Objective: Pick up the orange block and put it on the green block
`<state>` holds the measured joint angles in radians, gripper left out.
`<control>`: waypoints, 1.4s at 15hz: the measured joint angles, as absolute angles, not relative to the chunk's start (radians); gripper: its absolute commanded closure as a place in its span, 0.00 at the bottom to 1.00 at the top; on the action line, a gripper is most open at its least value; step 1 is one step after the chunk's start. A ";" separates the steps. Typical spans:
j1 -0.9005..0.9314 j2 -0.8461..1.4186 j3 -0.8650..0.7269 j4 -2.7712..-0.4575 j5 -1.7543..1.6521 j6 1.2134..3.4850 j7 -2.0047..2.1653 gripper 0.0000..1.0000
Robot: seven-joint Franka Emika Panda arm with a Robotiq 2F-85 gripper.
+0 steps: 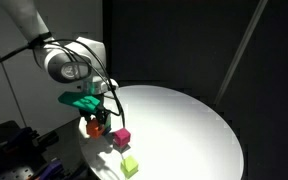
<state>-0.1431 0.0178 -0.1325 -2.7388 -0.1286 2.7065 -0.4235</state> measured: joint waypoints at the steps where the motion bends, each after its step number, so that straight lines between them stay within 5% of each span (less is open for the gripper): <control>1: -0.137 0.018 -0.126 -2.734 -0.123 2.703 -0.406 0.70; 21: -0.066 0.118 -0.065 -2.546 -0.116 2.588 -0.150 0.70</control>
<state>-0.0664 0.1184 -0.0651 -2.5461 -0.1160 2.5883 -0.1497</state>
